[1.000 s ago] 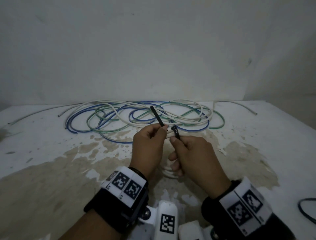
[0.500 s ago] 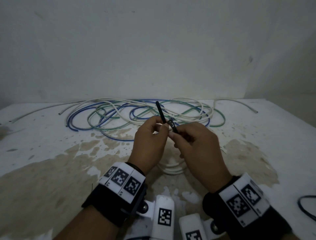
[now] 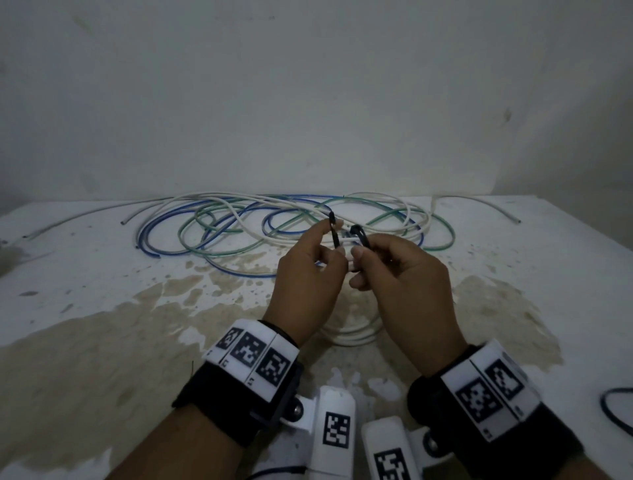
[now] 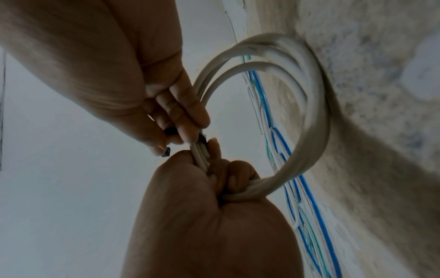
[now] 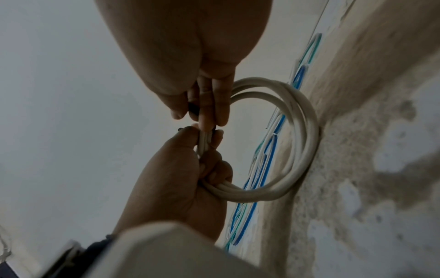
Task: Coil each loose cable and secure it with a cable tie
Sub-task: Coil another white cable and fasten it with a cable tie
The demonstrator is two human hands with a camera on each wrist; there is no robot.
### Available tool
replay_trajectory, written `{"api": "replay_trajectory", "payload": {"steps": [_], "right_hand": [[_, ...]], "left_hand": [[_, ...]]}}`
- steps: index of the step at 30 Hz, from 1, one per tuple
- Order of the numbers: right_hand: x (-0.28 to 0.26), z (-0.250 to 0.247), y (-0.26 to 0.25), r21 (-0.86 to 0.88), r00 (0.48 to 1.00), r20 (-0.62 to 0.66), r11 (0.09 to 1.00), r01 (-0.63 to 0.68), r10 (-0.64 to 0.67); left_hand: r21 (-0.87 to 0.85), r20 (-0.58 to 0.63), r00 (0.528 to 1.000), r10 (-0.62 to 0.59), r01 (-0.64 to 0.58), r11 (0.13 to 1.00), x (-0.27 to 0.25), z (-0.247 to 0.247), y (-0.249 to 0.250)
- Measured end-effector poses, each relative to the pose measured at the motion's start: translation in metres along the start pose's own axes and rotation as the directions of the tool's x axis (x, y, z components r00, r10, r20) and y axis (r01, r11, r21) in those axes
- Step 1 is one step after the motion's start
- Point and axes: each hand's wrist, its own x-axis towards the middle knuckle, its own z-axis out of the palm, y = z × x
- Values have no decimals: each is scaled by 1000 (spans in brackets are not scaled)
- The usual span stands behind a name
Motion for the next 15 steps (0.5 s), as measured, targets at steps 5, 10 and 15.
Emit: {"api": "replay_trajectory", "payload": {"steps": [5,10,15], "right_hand": [[2,2,3,51,996,-84,998,-30,35],[3,1,6,-33,993,-114,999,8,-11],[1,2,4,-10,988,-144,998,57,-58]], "left_hand": [[51,-7,1000,20,-20,998,0,1,-5],[57,-23,999,49,-48,997,-1,3,-5],[56,7,998,66,-67,996,0,4,-7]]}}
